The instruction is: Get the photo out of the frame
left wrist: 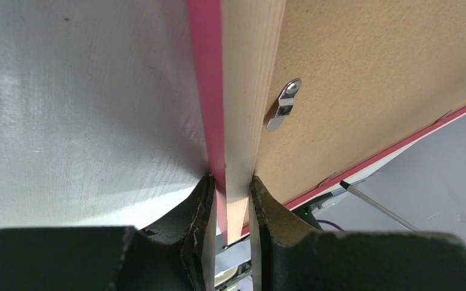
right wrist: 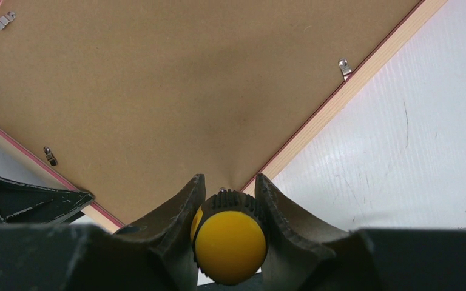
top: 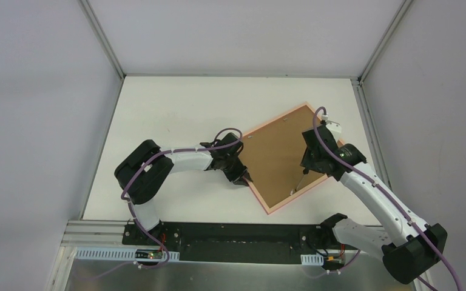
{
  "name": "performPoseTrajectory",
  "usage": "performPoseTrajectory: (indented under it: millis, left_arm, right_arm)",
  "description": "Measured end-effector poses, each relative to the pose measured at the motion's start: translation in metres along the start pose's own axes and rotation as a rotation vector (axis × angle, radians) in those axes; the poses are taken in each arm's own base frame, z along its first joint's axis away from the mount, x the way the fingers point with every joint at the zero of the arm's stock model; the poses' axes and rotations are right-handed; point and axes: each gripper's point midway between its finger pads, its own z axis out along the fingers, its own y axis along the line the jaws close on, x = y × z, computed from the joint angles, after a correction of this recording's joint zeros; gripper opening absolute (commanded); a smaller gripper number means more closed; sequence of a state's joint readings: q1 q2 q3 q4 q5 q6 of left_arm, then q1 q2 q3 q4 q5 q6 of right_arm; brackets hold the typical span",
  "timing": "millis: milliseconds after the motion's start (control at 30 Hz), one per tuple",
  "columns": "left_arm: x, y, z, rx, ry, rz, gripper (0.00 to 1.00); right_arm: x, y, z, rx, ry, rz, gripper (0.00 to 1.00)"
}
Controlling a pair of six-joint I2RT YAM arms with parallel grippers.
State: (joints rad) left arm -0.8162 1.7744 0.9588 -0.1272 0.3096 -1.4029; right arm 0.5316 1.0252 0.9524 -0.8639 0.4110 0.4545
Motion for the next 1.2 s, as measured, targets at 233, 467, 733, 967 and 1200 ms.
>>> performPoseTrajectory:
  millis: [233, 467, 733, 967, 1200]
  left_arm:
    - [0.000, 0.000, 0.000, 0.000, 0.000, 0.000, 0.00]
    - [-0.001, 0.000, 0.000, -0.002, 0.001, -0.003, 0.00]
    - [-0.001, -0.001, 0.001, -0.011, 0.011, -0.010, 0.00]
    - [-0.001, -0.003, 0.003, -0.014, 0.026, -0.017, 0.00]
    - [-0.002, -0.004, 0.003, -0.015, 0.026, -0.015, 0.00]
  right_arm:
    - [0.002, 0.000, 0.007, 0.013, 0.020, -0.004, 0.00]
    - [0.007, 0.002, 0.009, 0.000, 0.038, -0.012, 0.00]
    - [0.015, 0.009, 0.008, -0.046, 0.071, 0.005, 0.00]
    - [0.019, 0.018, 0.010, -0.087, 0.085, 0.024, 0.00]
    - [0.010, 0.027, 0.004, -0.112, 0.085, 0.025, 0.00]
